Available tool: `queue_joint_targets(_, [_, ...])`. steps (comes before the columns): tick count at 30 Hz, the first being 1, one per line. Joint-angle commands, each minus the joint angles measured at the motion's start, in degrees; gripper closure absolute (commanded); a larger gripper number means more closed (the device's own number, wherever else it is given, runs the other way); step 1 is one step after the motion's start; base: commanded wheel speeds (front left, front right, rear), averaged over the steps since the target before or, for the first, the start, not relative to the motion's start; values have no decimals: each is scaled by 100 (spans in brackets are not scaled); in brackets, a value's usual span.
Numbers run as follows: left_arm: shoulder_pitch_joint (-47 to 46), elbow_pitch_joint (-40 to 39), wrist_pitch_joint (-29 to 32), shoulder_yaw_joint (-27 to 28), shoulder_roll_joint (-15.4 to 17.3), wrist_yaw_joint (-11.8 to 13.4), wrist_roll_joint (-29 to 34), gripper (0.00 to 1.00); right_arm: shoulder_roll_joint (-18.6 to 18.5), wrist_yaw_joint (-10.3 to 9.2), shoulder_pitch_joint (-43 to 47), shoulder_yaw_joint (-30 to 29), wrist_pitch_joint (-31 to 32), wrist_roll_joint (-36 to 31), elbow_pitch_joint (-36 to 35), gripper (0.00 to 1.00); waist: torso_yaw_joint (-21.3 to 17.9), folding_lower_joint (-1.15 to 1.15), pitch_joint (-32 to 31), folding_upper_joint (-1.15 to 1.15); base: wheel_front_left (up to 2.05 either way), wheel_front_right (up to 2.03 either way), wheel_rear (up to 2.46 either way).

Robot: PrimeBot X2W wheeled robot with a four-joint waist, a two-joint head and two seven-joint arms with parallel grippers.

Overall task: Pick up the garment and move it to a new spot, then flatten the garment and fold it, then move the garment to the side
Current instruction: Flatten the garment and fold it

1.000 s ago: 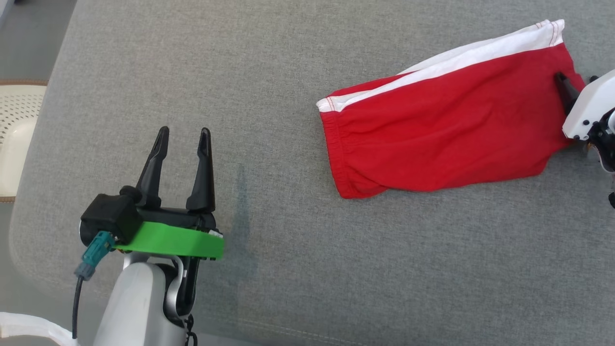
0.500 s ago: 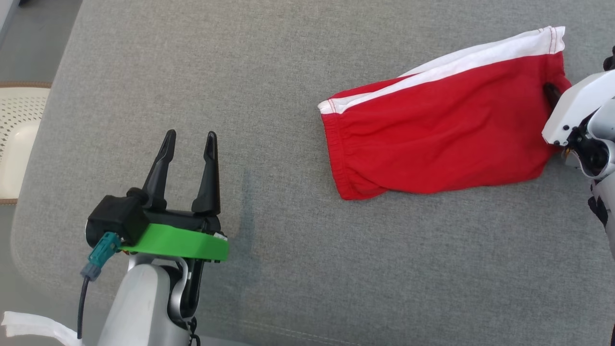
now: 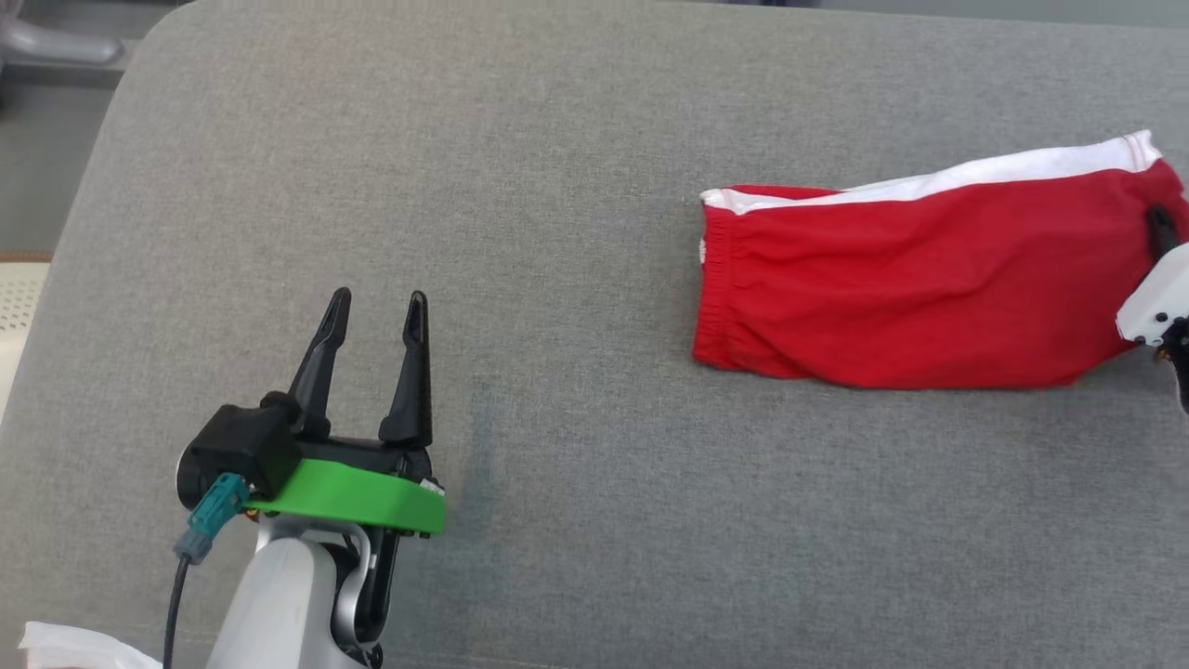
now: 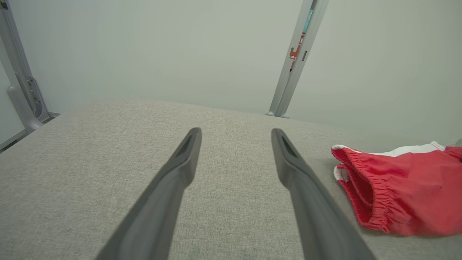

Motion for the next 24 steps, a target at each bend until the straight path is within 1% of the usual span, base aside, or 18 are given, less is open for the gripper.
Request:
queue_joint_targets(1, [111,9,-14,-11,14,-10,7,0,-35,-11,108,-93,-124,-157,-11,100,-207,0,-214,0,0,0,0])
queue_joint_targets(6, [118,68,-14,-52,14,-10,-38,0,-70,-11,212,-307,-267,-705,-183,100,-259,0,-313,0,0,0,0])
queue_joint_targets(8, [121,90,-14,-70,14,-10,-58,0,5,-11,229,-341,-256,-950,-342,100,-261,0,-356,0,0,0,0])
queue_joint_targets(12, [154,114,-14,-87,13,-10,-63,0,336,-9,304,-254,-38,-1306,-902,100,-260,0,-440,0,0,0,0])
queue_joint_targets(15, [152,134,-14,-112,13,-10,-85,0,682,-9,416,-29,293,-1485,-1429,100,-244,0,-497,0,0,0,0])
queue_joint_targets(19, [175,149,-15,-134,13,-10,-95,0,1029,-9,577,317,752,-1653,-2011,100,-198,0,-544,0,0,0,0])
queue_joint_targets(21, [174,157,-15,-157,12,-10,-119,0,1197,-10,637,504,1006,-1625,-2164,100,-169,0,-550,0,0,0,0])
queue_joint_targets(24, [152,162,-15,-185,12,-11,-151,0,1335,-10,609,791,1301,-1625,-2278,100,-121,0,-539,0,0,0,0])
